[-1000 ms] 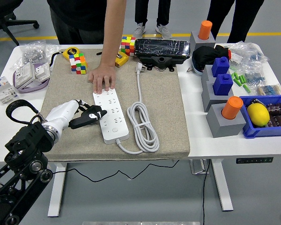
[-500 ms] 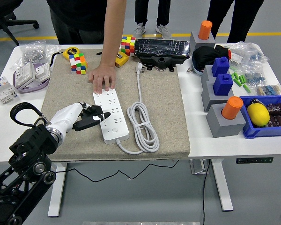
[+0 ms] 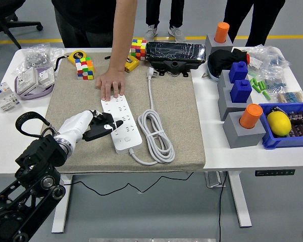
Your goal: Pick up the plug,place it near the board,insert it into the board,press the button
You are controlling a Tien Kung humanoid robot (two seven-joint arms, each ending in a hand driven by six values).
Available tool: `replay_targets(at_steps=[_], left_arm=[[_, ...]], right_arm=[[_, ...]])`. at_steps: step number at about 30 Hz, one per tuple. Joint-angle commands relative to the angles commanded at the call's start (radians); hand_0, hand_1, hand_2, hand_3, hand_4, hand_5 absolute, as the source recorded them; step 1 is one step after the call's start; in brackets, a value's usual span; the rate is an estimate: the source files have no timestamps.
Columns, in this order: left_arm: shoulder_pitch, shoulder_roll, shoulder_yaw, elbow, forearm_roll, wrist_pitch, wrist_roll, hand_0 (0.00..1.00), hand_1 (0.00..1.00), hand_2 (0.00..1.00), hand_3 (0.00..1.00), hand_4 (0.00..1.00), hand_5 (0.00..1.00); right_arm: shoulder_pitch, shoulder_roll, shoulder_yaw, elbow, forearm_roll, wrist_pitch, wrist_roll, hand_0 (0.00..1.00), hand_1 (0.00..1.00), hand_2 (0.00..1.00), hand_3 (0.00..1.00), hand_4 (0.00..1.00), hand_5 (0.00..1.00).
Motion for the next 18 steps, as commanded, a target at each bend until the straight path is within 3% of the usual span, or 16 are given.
replay_targets(at_steps=[18], left_arm=[[-0.03, -0.001, 0.039, 0.009, 0.005, 0.0, 0.0, 0.792, 0.762, 0.776, 0.766, 0.998, 0.998]], right_arm=[[0.0, -0.002, -0.004, 0.0, 0.004, 0.001, 0.002, 0.805, 0.747, 0.737, 0.78, 0.998, 0.998]])
